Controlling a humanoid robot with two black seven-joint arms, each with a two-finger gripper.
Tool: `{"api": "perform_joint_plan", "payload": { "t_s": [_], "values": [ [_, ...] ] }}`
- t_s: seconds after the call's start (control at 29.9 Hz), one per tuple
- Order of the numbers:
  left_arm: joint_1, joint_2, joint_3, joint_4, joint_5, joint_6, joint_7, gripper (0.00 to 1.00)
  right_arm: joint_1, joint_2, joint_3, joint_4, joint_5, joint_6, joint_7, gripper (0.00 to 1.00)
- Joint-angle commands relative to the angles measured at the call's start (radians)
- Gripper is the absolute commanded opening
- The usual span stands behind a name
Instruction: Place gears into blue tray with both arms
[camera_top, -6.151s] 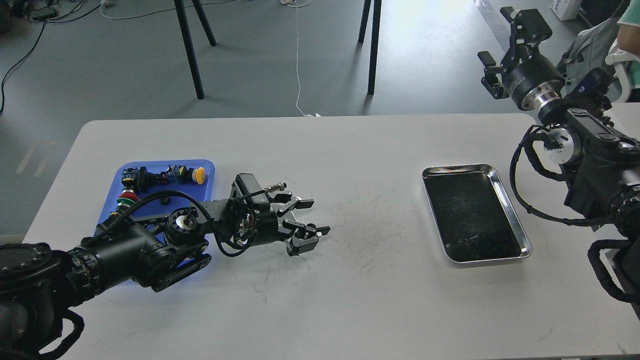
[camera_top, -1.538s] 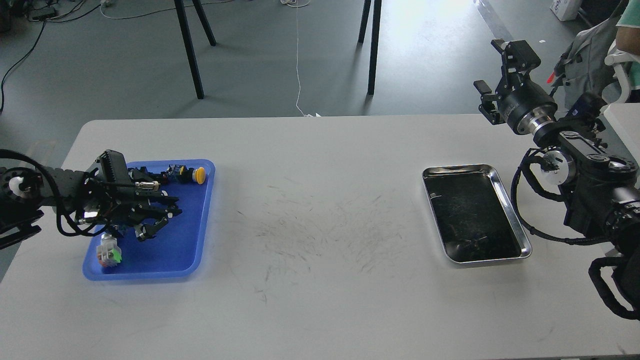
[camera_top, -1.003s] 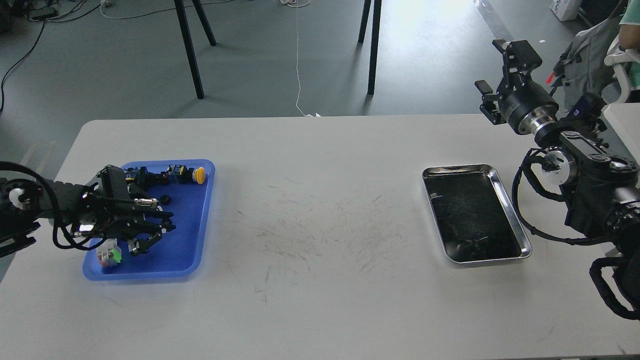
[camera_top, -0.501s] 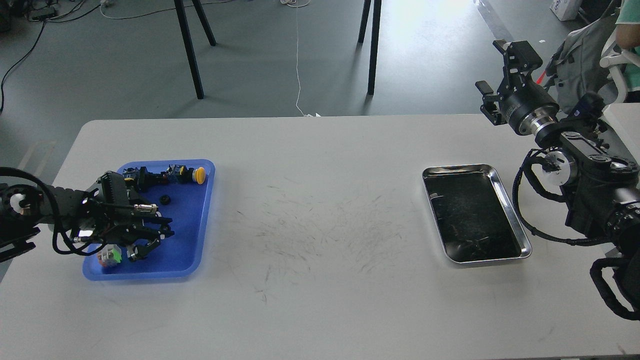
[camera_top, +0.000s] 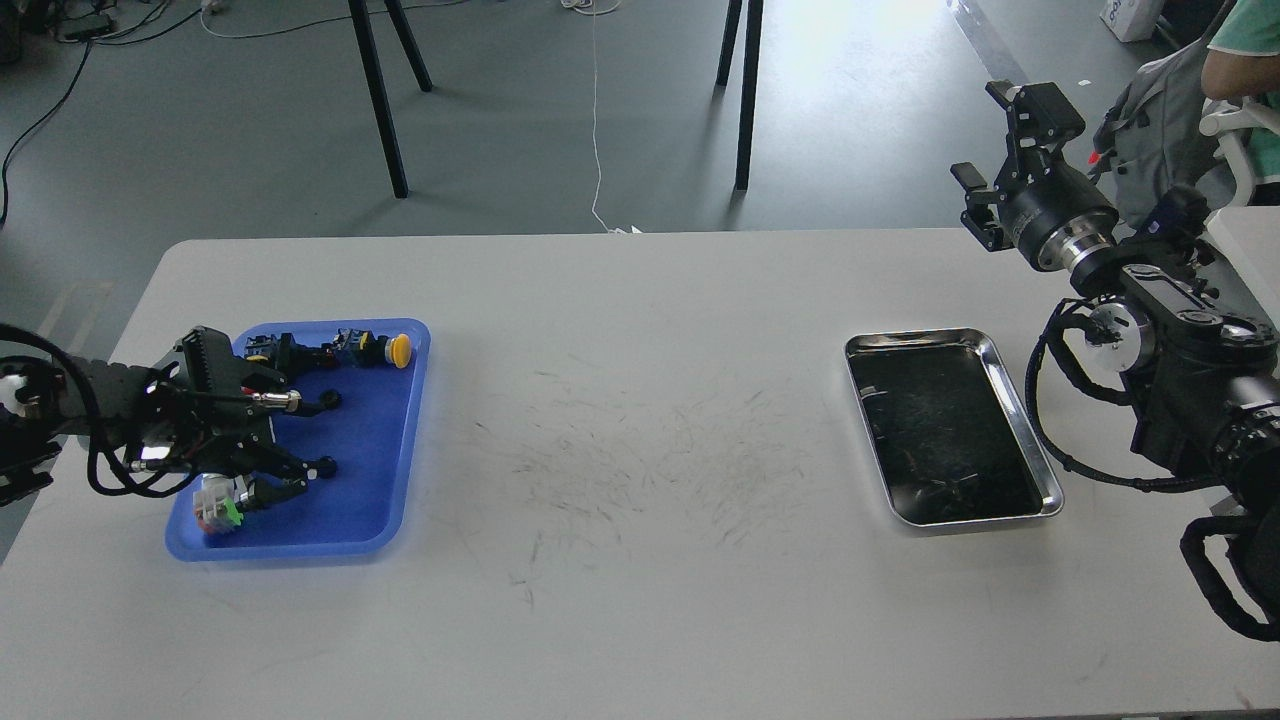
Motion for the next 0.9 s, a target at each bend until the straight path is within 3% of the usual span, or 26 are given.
{"api": "perform_joint_plan", "payload": {
  "t_s": [0.0,0.2,0.47,0.87],
  "values": [
    [-0.044,0.001,-0.006,-0.001,-0.013,-0.001,0.0,0.66,-0.001,0.0,-0.003,0.0,0.0,0.0,0.0,0.98],
    [-0.056,-0.013,-0.026,0.002,-0.105,0.002,0.0,0.77,-0.001,0.004,-0.004,-0.002,-0.003,0.0,0.0,0.98],
    [-0.05,-0.027,-0.087,0.014,-0.221,0.0,0.0,0.84,-0.02,0.001,-0.1,0.0,-0.009,0.002,0.0,0.98],
    [-0.044,-0.159,-0.107,0.121,-0.471,0.0,0.0,0.87,0.009,-0.023,-0.121,0.002,-0.006,0.011,0.0,0.98]
  ]
}}
